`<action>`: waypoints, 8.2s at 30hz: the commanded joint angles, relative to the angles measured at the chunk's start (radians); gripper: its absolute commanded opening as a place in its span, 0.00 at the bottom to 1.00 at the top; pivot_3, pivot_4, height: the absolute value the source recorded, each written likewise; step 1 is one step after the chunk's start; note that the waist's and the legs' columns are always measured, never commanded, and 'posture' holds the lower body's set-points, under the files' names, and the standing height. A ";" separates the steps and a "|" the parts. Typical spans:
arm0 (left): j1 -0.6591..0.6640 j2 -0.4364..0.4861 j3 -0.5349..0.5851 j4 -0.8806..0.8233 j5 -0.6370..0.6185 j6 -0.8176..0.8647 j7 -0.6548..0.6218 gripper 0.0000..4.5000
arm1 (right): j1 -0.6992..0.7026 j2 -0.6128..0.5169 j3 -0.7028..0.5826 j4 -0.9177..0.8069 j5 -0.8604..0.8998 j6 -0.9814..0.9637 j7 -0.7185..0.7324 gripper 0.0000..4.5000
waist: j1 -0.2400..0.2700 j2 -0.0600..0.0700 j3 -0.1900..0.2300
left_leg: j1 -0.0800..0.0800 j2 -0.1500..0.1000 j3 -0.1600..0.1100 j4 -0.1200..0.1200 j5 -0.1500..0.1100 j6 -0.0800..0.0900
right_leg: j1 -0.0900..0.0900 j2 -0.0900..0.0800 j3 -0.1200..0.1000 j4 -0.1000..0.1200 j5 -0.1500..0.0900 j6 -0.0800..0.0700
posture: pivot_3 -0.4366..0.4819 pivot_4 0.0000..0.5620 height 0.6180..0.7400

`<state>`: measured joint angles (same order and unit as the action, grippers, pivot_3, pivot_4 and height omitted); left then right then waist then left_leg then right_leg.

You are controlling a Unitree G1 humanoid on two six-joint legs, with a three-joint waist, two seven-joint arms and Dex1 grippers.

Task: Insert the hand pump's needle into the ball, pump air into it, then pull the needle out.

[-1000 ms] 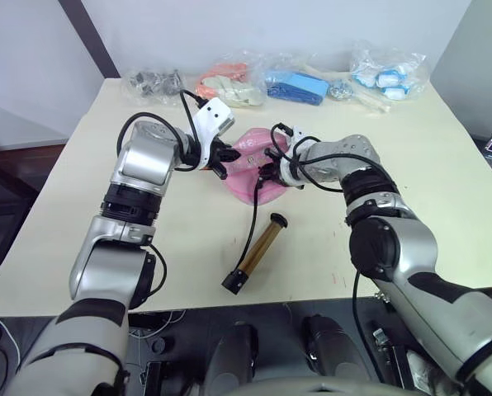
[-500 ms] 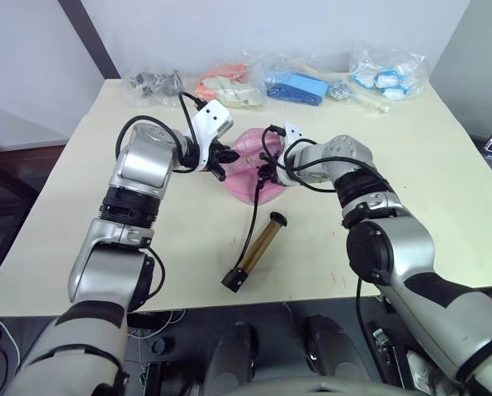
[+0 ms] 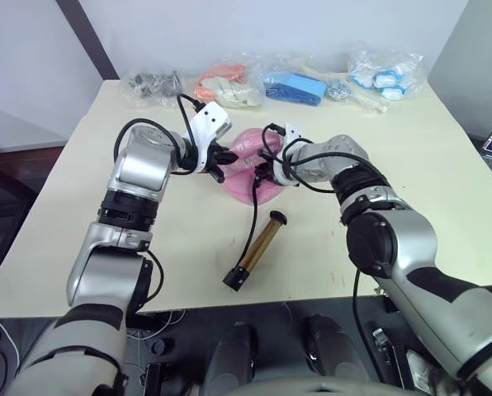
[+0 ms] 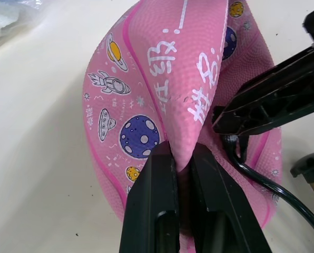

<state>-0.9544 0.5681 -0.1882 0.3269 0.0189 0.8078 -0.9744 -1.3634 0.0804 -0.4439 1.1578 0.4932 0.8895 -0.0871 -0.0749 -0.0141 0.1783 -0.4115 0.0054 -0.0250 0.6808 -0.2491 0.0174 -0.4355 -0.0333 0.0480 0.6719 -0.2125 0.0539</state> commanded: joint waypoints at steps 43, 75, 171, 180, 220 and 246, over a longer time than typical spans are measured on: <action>-0.024 -0.063 -0.006 0.218 -0.002 -0.095 0.000 0.00 | 0.284 -0.104 0.531 -0.793 -0.237 0.232 0.278 0.99 | 0.038 0.000 0.000 | 0.013 -0.002 -0.008 -0.011 0.000 0.000 | 0.018 -0.002 -0.006 -0.015 -0.001 0.000 | 0.48 0.27 1.00; -0.080 -0.081 0.001 0.336 0.008 -0.203 -0.002 0.00 | 0.383 -0.053 0.499 -0.952 -0.246 0.172 0.272 0.74 | 0.045 0.000 0.000 | 0.013 -0.002 -0.008 -0.010 0.001 0.000 | 0.018 -0.002 -0.007 -0.014 -0.001 0.000 | 0.48 0.27 1.00; -0.004 -0.075 -0.008 0.286 0.027 -0.194 -0.003 0.00 | 0.111 -0.014 0.698 -0.097 -0.584 -0.381 0.549 0.08 | 0.003 0.000 -0.003 | 0.030 0.001 -0.007 -0.013 0.001 0.000 | 0.028 0.001 -0.002 -0.013 -0.004 0.003 | 0.48 0.27 1.00; 0.007 -0.076 -0.006 0.270 0.021 -0.195 -0.008 0.00 | 0.086 0.007 0.712 -0.038 -0.624 -0.417 0.571 0.08 | 0.002 0.001 -0.004 | 0.030 0.001 -0.007 -0.014 0.001 0.000 | 0.028 0.001 -0.002 -0.014 -0.004 0.003 | 0.48 0.27 1.00; 0.123 -0.048 0.019 0.045 -0.061 -0.077 -0.085 0.00 | 0.113 0.073 0.696 0.110 -0.705 -0.532 0.567 0.08 | -0.022 0.002 -0.015 | 0.036 0.001 -0.008 -0.026 0.001 -0.001 | 0.028 0.001 -0.001 -0.016 -0.007 -0.001 | 0.48 0.27 1.00; 0.194 -0.020 0.042 -0.044 -0.180 0.059 -0.143 0.00 | 0.129 0.079 0.701 0.088 -0.743 -0.541 0.617 0.08 | -0.036 0.000 -0.017 | 0.046 0.001 -0.007 -0.038 0.001 -0.001 | 0.029 0.004 0.005 -0.017 -0.010 -0.006 | 0.48 0.27 1.00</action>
<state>-0.7991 0.6001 -0.0679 0.2886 -0.0701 0.8368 -0.9807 -1.2729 0.1472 0.2372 1.2009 -0.2317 0.3097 0.5305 -0.1108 -0.0141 0.1617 -0.3656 0.0063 -0.0317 0.6424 -0.2484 0.0167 -0.4063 -0.0295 0.0534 0.6551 -0.2226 0.0482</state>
